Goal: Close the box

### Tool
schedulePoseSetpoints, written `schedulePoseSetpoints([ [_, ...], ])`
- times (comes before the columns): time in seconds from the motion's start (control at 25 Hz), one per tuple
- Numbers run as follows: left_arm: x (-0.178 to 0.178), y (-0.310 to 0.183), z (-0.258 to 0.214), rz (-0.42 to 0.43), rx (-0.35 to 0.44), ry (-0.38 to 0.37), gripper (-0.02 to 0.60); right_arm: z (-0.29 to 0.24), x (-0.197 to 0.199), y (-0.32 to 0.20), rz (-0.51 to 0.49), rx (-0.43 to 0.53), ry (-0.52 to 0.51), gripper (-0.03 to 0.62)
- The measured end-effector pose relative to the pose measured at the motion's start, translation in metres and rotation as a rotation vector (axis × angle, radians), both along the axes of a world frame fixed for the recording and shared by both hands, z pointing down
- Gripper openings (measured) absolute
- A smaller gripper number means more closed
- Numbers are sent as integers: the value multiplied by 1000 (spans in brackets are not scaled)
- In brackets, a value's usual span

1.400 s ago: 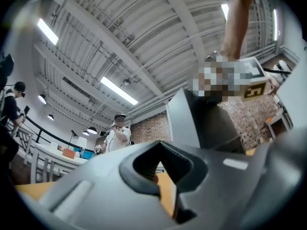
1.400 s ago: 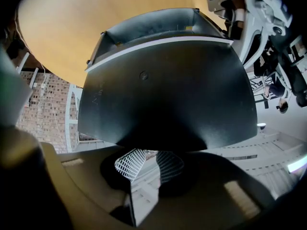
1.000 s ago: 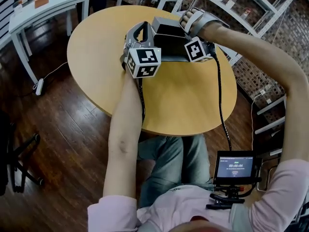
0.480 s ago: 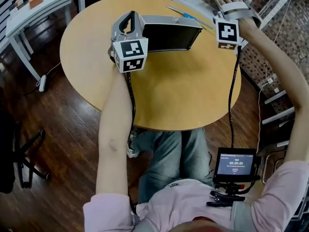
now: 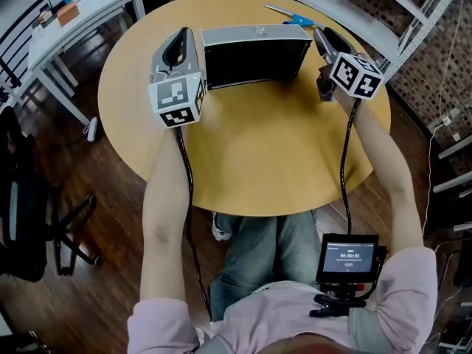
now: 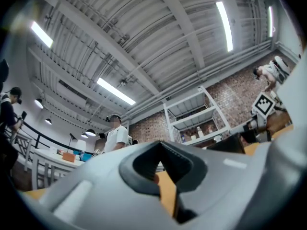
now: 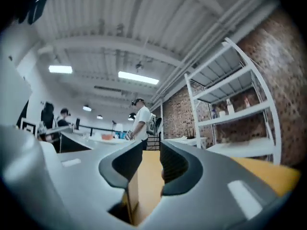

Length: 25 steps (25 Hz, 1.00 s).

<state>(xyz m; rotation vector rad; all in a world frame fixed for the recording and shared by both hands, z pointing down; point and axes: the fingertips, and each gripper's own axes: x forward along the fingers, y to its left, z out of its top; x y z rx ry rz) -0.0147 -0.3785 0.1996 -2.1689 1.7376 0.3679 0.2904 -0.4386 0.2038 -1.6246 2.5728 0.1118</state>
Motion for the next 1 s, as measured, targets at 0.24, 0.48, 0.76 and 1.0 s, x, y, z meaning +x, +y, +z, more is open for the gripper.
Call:
schedulePoseSetpoints([
  [0.24,4,-11,5,-8,-7,-4,5,37,-4,-44,-18,-22,-119,48],
  [0.48,6,-12,10,2,-16,2,5,44,-14,-42,-57,-6,-14,43],
  [0.76,3,-11,13,7,-14,21,5,48,-15,-39,-70,0,-20,15],
  [1.0,-9,-7,10,-12,-3,37,5,44,-23,-39,-89,-5,-28,5],
])
